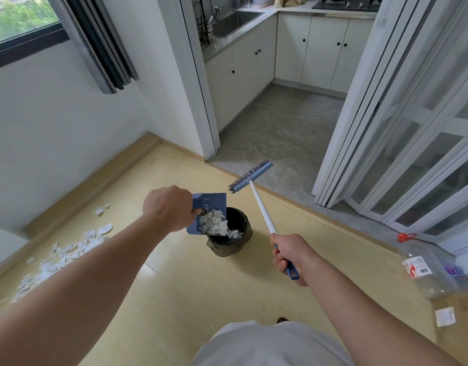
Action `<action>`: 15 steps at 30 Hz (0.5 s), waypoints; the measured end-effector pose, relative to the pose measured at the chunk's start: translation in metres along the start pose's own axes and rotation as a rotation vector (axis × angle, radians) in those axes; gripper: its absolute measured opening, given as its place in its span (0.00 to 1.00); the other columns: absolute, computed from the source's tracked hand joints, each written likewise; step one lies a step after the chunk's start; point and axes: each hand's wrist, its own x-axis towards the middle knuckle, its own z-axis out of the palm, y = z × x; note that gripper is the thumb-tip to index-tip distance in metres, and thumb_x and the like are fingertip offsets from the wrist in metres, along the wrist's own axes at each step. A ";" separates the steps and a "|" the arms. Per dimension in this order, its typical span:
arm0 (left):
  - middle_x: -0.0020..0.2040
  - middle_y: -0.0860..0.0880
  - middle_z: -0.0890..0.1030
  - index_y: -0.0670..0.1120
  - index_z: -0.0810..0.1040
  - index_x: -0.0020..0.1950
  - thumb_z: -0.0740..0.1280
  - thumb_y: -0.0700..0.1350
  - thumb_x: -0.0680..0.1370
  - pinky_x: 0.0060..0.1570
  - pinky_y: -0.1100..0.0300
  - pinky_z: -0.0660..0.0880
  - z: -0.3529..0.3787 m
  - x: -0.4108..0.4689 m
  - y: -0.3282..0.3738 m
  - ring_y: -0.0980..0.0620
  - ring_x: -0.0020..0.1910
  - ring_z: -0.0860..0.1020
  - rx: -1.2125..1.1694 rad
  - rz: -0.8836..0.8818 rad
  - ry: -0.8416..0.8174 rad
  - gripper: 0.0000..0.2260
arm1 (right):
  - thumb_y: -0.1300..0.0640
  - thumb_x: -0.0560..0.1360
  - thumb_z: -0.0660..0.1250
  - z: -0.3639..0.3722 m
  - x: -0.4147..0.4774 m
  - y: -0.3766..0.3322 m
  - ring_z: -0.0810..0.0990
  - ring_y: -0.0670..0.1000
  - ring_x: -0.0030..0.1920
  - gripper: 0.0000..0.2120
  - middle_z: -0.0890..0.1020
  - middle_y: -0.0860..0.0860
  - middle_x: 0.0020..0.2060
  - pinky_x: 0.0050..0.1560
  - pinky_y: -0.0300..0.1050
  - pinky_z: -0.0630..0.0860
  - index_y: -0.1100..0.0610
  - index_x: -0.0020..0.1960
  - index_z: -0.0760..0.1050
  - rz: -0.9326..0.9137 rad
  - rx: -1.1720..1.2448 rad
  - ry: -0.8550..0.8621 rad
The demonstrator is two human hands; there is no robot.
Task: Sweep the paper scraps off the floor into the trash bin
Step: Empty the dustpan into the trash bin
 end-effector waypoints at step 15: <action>0.32 0.54 0.74 0.53 0.76 0.43 0.57 0.64 0.81 0.27 0.61 0.66 0.004 0.002 -0.001 0.53 0.30 0.73 0.056 0.039 -0.008 0.18 | 0.54 0.82 0.60 -0.001 -0.002 0.002 0.63 0.44 0.22 0.10 0.68 0.51 0.29 0.18 0.34 0.61 0.60 0.49 0.74 0.006 0.000 -0.004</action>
